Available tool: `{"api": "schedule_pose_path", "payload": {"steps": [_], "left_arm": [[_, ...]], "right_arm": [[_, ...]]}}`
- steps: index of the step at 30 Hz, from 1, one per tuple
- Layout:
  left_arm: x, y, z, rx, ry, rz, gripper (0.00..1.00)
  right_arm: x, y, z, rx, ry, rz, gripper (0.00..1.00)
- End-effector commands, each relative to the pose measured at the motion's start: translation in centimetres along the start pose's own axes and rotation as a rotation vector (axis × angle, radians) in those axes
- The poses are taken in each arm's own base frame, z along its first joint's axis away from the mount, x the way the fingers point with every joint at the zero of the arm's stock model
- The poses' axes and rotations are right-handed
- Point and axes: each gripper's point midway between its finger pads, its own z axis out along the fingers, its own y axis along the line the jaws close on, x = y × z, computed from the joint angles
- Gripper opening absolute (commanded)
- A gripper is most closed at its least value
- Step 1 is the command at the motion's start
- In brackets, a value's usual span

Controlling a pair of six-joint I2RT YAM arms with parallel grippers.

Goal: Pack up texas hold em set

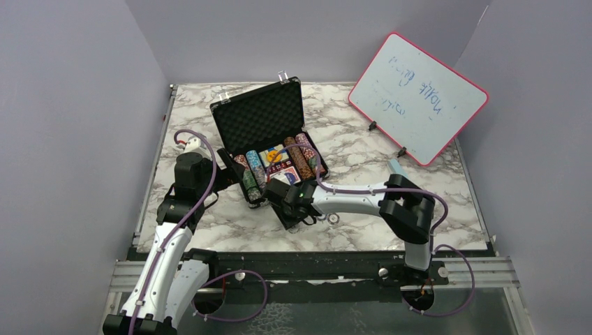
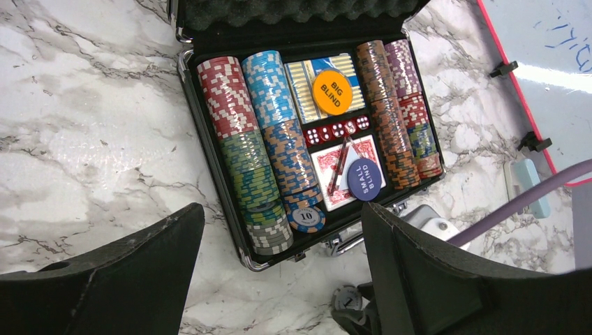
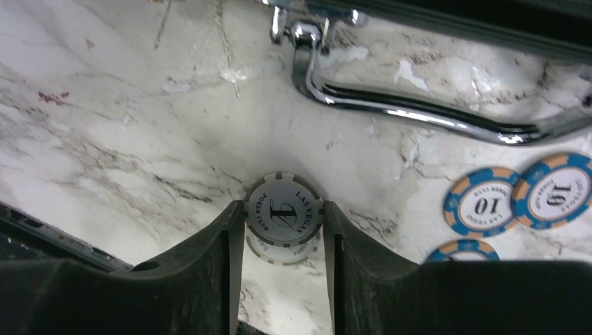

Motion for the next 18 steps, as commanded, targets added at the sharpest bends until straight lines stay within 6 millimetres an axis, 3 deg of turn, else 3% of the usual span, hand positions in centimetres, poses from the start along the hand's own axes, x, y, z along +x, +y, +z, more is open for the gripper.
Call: {"api": "schedule_pose_path", "payload": {"steps": [1, 10, 15, 18], "left_arm": [[0.4, -0.1, -0.1, 0.011, 0.010, -0.007, 0.86], [1.2, -0.6, 0.0, 0.041, 0.044, -0.019, 0.86], [3.8, -3.0, -0.1, 0.208, 0.160, -0.054, 0.83], [5.9, -4.9, -0.4, 0.341, 0.259, -0.111, 0.79]], "right_arm": [[-1.4, -0.2, -2.6, -0.011, -0.087, 0.030, 0.36], [0.1, -0.1, -3.3, -0.055, -0.074, 0.063, 0.37], [-1.5, 0.1, -4.9, -0.120, -0.216, 0.103, 0.37], [-3.2, 0.6, -6.8, -0.192, -0.345, 0.068, 0.37]]}}
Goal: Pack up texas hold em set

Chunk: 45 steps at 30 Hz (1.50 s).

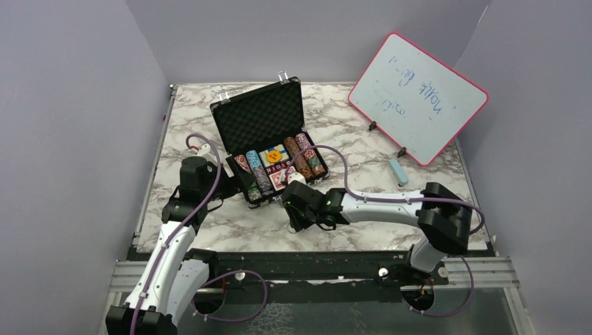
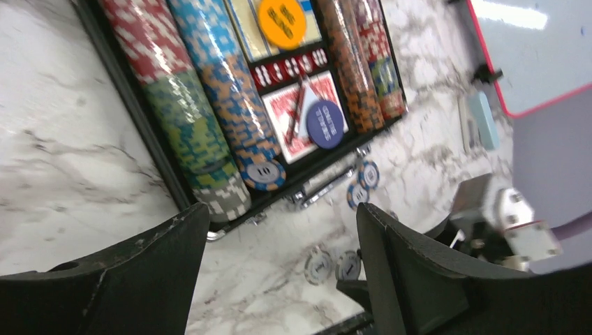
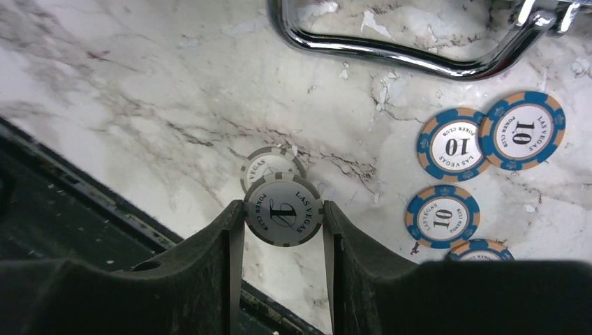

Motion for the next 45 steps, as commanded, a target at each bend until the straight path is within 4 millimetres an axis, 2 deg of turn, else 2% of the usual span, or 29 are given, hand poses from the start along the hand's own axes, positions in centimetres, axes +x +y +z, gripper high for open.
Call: {"api": "schedule_pose_path", "payload": {"steps": [1, 6, 10, 14, 22, 28, 32, 34, 36, 39, 40, 42, 45], "left_arm": [[3.6, -3.9, 0.0, 0.264, 0.172, -0.087, 0.78], [6.5, -5.9, -0.4, 0.392, 0.292, -0.153, 0.74], [8.0, -8.3, -1.0, 0.506, 0.356, -0.153, 0.74], [8.8, -9.1, -1.2, 0.539, 0.390, -0.132, 0.71], [10.5, -9.8, -1.8, 0.591, 0.469, -0.117, 0.50], [10.4, -10.6, -2.6, 0.638, 0.477, -0.082, 0.24], [10.5, -10.9, -3.1, 0.671, 0.491, -0.058, 0.13], [10.5, -10.9, -3.3, 0.678, 0.491, -0.041, 0.03], [10.1, -11.2, -3.3, 0.687, 0.478, -0.015, 0.00], [9.2, -11.5, -3.2, 0.697, 0.423, 0.058, 0.00], [8.7, -11.5, -3.0, 0.692, 0.398, 0.092, 0.00], [7.7, -11.4, -2.4, 0.658, 0.347, 0.165, 0.00], [5.7, -11.0, -1.2, 0.585, 0.276, 0.296, 0.00]], "right_arm": [[-5.3, 2.6, -3.3, -0.160, -0.266, -0.018, 0.37], [-7.3, 3.2, -5.4, -0.233, -0.412, -0.146, 0.37], [-7.7, 3.8, -6.8, -0.288, -0.467, -0.226, 0.37], [-7.8, 4.5, -8.5, -0.359, -0.521, -0.275, 0.37], [-7.5, 5.1, -9.6, -0.416, -0.545, -0.322, 0.37], [-7.5, 5.1, -9.4, -0.407, -0.536, -0.335, 0.36], [-7.5, 5.0, -9.2, -0.395, -0.525, -0.323, 0.36], [-7.5, 5.0, -9.1, -0.391, -0.520, -0.317, 0.37], [-7.7, 5.0, -9.2, -0.387, -0.517, -0.304, 0.44], [-7.9, 4.7, -9.6, -0.373, -0.521, -0.274, 0.73], [-8.1, 4.5, -9.8, -0.366, -0.530, -0.261, 0.80], [-8.5, 4.0, -10.4, -0.347, -0.549, -0.234, 0.87], [-8.8, 3.2, -11.2, -0.316, -0.563, -0.190, 0.88]]}}
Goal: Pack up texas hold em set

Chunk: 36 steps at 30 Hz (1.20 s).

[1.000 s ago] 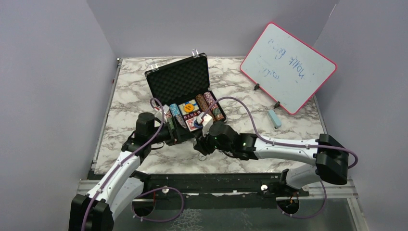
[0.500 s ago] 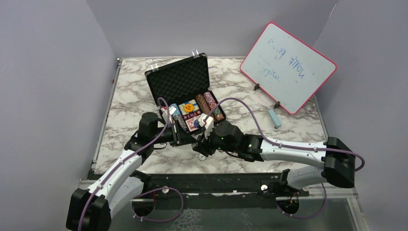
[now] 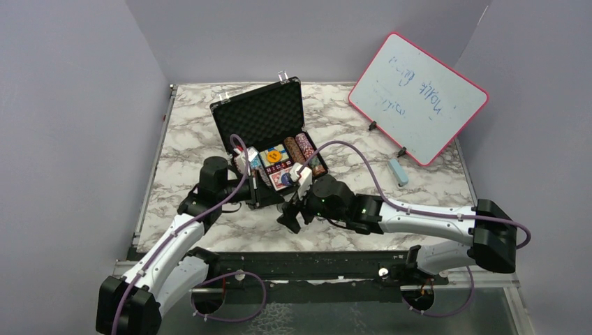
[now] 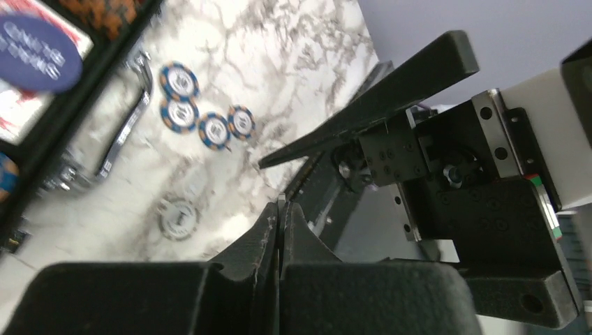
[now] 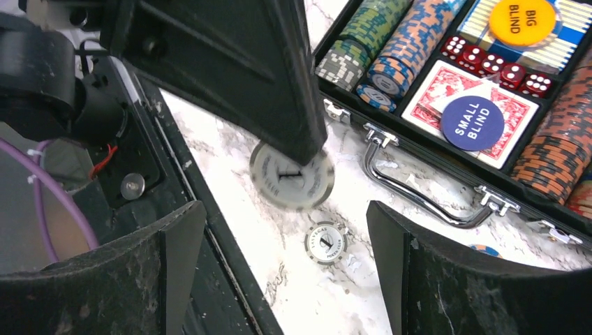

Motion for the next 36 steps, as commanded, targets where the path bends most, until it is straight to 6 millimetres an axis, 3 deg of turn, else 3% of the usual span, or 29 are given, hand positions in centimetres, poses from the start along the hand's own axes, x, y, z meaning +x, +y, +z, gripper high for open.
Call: {"api": "schedule_pose_path", "payload": {"steps": [1, 5, 7, 11, 14, 17, 23, 36], "left_arm": [[-4.2, 0.7, -0.3, -0.129, -0.065, 0.279, 0.00], [-7.6, 2.6, -0.2, -0.266, -0.061, 0.436, 0.00], [-8.2, 4.1, 0.1, -0.310, -0.003, 0.532, 0.00], [-7.1, 8.4, -0.1, -0.409, 0.153, 0.744, 0.00], [-4.7, 10.7, -0.9, -0.442, 0.290, 0.811, 0.00], [-3.2, 11.0, -1.6, -0.427, 0.355, 0.863, 0.00], [-2.0, 10.5, -2.0, -0.399, 0.383, 0.893, 0.00], [-1.4, 12.6, -2.3, -0.476, 0.471, 0.865, 0.00]], "right_arm": [[-2.6, -0.8, -1.7, 0.074, -0.071, 0.067, 0.88], [-2.2, -1.8, -2.9, 0.142, -0.080, 0.137, 0.88], [-1.9, -2.2, -3.5, 0.160, -0.088, 0.167, 0.88], [-0.6, -2.8, -4.4, 0.183, -0.081, 0.201, 0.87], [0.5, -3.7, -5.0, 0.229, -0.070, 0.221, 0.87], [1.2, -4.1, -5.5, 0.249, -0.066, 0.236, 0.87], [1.9, -4.1, -5.4, 0.248, -0.050, 0.249, 0.86], [2.9, -4.3, -5.3, 0.263, -0.034, 0.274, 0.86]]}}
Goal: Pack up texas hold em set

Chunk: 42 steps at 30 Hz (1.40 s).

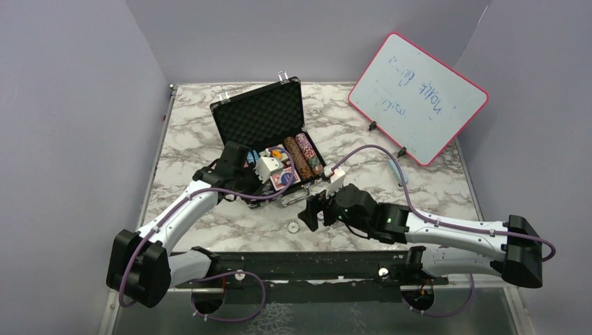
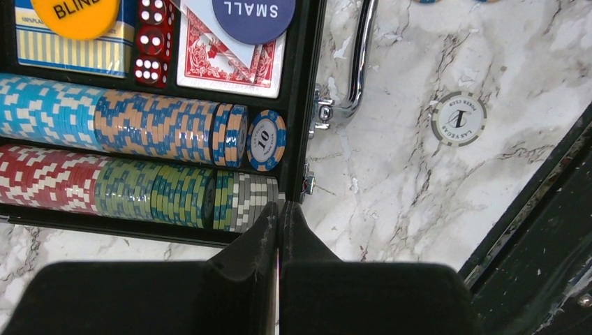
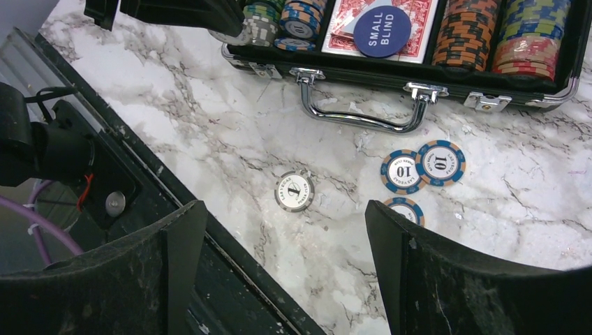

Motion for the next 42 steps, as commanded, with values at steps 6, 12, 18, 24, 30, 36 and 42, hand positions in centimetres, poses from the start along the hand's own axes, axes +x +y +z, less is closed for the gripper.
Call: {"api": "schedule_pose_path", "payload": {"steps": [6, 12, 18, 24, 30, 36, 42], "left_arm": [[0.9, 1.0, 0.6, -0.050, 0.068, 0.012, 0.00], [0.7, 2.8, 0.1, -0.154, 0.068, 0.008, 0.00], [0.5, 2.0, 0.4, -0.116, 0.027, 0.030, 0.03], [0.5, 1.5, 0.7, -0.089, 0.019, 0.042, 0.28], [-0.6, 1.1, 0.3, -0.070, -0.024, 0.051, 0.41], [-5.3, 2.0, -2.2, -0.148, -0.208, 0.018, 0.46], [-11.2, 5.1, -7.7, -0.374, -0.475, -0.196, 0.53]], "right_arm": [[0.6, -0.9, -0.1, 0.042, 0.004, 0.019, 0.86], [0.8, -1.1, -0.1, 0.046, 0.006, 0.018, 0.86], [1.1, -1.1, 0.1, 0.048, 0.012, 0.016, 0.86], [1.2, -1.2, 0.1, 0.052, 0.014, 0.014, 0.86], [1.6, -1.3, 0.2, 0.046, 0.026, -0.004, 0.86], [3.0, -2.1, 1.2, 0.092, 0.101, -0.069, 0.84], [6.3, -2.3, 3.8, 0.157, 0.319, -0.149, 0.81]]}}
